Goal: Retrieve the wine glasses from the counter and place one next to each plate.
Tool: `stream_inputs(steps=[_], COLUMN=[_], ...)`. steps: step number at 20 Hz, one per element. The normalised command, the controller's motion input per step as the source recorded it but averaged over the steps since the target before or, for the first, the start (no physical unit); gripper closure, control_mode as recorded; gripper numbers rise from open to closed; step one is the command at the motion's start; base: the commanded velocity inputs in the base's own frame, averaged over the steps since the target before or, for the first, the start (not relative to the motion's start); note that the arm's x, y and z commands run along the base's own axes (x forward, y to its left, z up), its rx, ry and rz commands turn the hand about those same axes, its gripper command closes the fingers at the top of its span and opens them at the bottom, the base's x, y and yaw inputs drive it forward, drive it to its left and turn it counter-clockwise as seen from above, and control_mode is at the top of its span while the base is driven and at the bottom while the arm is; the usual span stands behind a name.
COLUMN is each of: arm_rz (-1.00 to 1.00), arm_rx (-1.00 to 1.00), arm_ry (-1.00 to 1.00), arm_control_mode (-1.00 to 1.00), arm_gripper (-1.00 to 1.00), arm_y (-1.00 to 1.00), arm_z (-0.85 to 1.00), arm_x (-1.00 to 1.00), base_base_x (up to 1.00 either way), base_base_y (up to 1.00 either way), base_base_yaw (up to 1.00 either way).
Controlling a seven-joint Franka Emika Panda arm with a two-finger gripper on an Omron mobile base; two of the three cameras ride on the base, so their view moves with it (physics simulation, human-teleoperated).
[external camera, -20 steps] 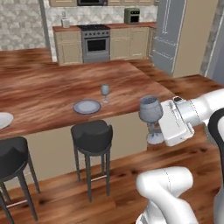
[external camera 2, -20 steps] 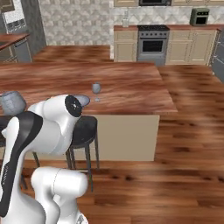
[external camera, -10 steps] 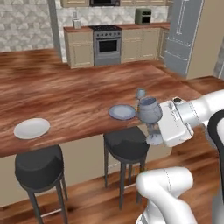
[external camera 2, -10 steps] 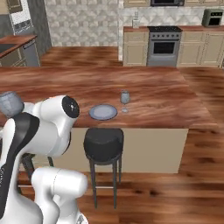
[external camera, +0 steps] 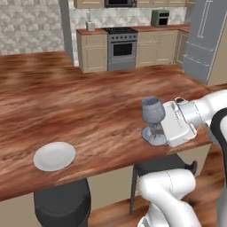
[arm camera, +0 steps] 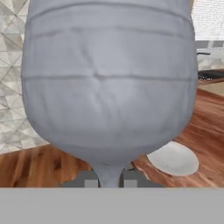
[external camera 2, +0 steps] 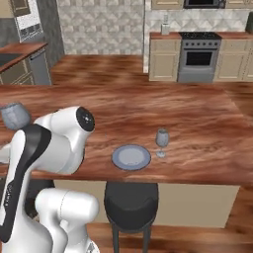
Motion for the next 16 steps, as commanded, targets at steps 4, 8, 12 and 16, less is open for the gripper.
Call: stream_inputs(steps=[4,8,12,16], arm_rz=[0.0,0.0,0.0,0.0], arm_rx=[0.0,0.0,0.0,0.0], arm_ry=[0.0,0.0,0.0,0.0], arm_control_mode=[1.0,1.0,1.0,1.0], arm_gripper=[1.0,1.0,1.0,1.0], arm_y=[0.0,0.0,0.0,0.0], arm_z=[0.0,0.0,0.0,0.0], arm_x=[0.0,0.0,0.0,0.0], base_base_x=[0.05,0.31,0.89,1.0], base_base_y=[1.0,0.89,0.61,0.04], base_base_yaw=[0.28,0.51,0.29,0.12])
